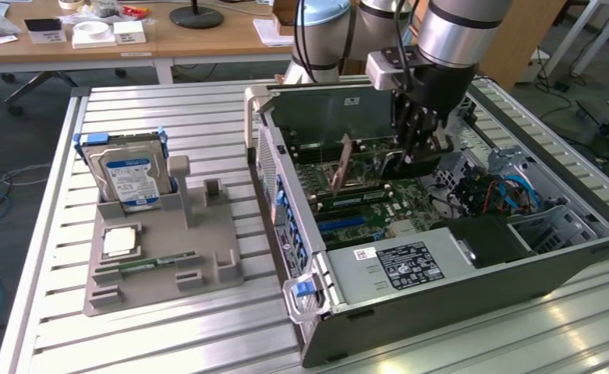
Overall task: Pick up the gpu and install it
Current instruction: 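Insert the gpu into the slot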
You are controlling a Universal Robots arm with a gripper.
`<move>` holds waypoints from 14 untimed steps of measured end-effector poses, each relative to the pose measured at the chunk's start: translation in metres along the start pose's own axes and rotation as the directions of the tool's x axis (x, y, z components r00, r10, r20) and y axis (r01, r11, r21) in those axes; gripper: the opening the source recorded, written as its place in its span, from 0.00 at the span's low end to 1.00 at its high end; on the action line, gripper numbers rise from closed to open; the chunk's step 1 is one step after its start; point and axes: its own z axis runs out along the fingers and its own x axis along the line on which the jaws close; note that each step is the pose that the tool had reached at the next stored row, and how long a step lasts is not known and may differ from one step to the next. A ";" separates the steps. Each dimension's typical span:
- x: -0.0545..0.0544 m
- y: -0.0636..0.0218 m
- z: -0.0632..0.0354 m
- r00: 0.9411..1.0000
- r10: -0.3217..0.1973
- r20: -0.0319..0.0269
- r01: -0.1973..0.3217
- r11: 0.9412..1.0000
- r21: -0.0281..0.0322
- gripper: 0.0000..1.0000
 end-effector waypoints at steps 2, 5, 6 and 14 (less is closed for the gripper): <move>0.000 0.0000 0.0015 1.000 0.000 0.000 0.000 1.000 0.000 0.27; 0.000 0.0001 0.0019 1.000 0.000 0.000 0.000 1.000 0.000 0.27; 0.000 0.0001 0.0019 1.000 0.000 0.000 0.000 1.000 0.000 0.27; 0.000 0.0001 0.0020 1.000 0.000 0.000 0.000 1.000 0.000 0.27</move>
